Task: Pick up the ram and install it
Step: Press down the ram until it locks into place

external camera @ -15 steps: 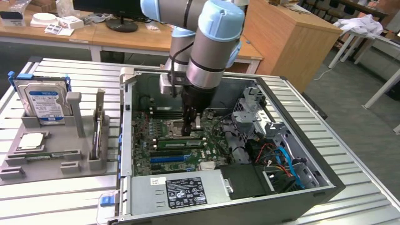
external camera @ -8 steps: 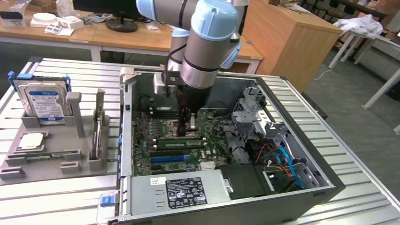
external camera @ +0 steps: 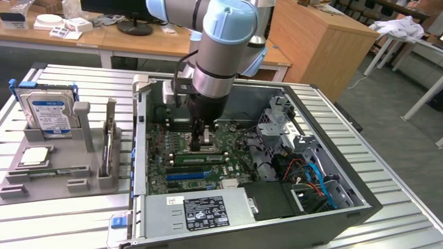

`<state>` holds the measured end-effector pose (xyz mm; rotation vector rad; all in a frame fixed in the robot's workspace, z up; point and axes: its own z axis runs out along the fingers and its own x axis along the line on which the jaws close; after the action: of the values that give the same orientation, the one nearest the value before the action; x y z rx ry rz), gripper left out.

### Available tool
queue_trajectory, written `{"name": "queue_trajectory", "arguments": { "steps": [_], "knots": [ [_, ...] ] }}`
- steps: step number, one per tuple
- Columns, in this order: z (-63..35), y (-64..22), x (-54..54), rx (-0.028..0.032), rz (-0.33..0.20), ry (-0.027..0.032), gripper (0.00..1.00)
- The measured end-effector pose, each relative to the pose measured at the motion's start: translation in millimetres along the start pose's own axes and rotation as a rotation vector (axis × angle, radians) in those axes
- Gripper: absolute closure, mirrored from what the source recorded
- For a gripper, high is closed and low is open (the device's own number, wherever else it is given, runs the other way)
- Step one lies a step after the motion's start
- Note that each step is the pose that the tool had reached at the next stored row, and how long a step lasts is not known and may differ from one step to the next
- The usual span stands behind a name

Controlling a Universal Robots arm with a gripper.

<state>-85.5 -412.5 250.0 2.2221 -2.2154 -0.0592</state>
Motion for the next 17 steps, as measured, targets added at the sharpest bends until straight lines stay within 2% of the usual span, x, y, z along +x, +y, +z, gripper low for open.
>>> {"name": "queue_trajectory", "arguments": {
  "steps": [5,17],
  "knots": [
    [0.3,0.1,0.1,0.0000,0.000,0.0001,0.89],
    [10.0,1.3,0.3,-0.0002,0.000,0.0003,0.89]
  ]
}}
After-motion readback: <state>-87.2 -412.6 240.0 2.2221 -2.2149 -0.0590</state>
